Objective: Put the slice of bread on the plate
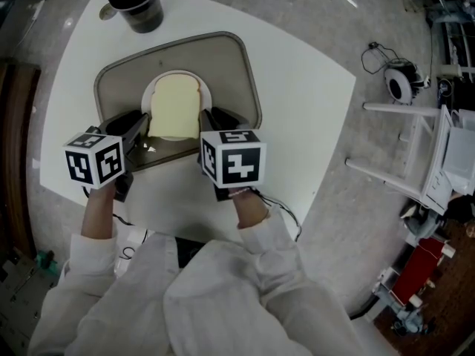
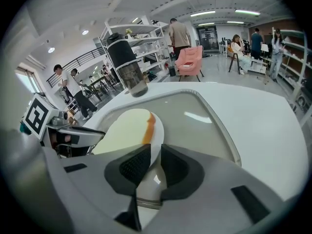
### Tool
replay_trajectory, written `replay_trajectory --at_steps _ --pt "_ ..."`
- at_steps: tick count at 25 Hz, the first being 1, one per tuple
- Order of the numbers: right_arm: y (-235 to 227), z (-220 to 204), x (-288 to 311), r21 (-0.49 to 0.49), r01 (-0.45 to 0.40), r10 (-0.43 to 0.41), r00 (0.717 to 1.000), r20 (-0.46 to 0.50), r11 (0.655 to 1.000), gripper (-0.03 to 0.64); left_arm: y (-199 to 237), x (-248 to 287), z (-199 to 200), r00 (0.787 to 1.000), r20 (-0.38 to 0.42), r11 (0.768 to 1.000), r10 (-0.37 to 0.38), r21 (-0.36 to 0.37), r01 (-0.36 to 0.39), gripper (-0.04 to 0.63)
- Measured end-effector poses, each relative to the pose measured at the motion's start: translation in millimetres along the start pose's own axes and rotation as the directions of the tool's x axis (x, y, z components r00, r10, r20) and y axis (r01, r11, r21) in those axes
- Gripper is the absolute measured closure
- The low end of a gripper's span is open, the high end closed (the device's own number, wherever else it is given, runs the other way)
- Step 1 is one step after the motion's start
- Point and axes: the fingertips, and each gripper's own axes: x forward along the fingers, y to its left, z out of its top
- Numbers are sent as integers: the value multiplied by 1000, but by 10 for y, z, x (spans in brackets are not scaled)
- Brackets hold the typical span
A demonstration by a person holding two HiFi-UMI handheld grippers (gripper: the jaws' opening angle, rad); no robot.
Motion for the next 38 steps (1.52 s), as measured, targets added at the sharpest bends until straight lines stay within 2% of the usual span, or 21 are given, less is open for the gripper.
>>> replay_trajectory --at_steps 5,10,15,21,23,25,28,34,38 --pt "18 66 -33 24 -7 7 999 37 1000 563 38 -41 18 1000 21 1000 8 -17 -7 515" --pt "67 123 -174 1 -19 19 997 69 1000 563 -28 -144 19 999 53 1000 14 -10 -14 515" --pt "128 200 -429 -32 -37 40 992 119 999 563 -242 -345 92 989 146 1000 -4 -22 7 517" --pt "166 153 -801 -66 -78 88 983 159 995 563 -685 -584 95 962 266 997 -64 -21 72 517" --pt "173 125 -903 -75 -98 109 980 168 992 563 -852 -671 142 940 325 993 -108 -18 121 518" --pt "155 84 -1034 -69 -125 136 974 179 990 565 -1063 -773 186 909 386 985 -157 -1 171 518" --pt "128 18 -1279 -61 -177 186 961 204 982 565 -1365 -875 179 879 437 981 -189 38 193 530" --pt "43 -269 -1771 -120 -258 280 932 231 959 581 -2014 -959 -73 852 476 976 -217 79 204 575" --pt "12 -575 -2090 -162 -306 338 913 228 938 591 -2443 -996 -304 848 478 973 -231 98 210 581"
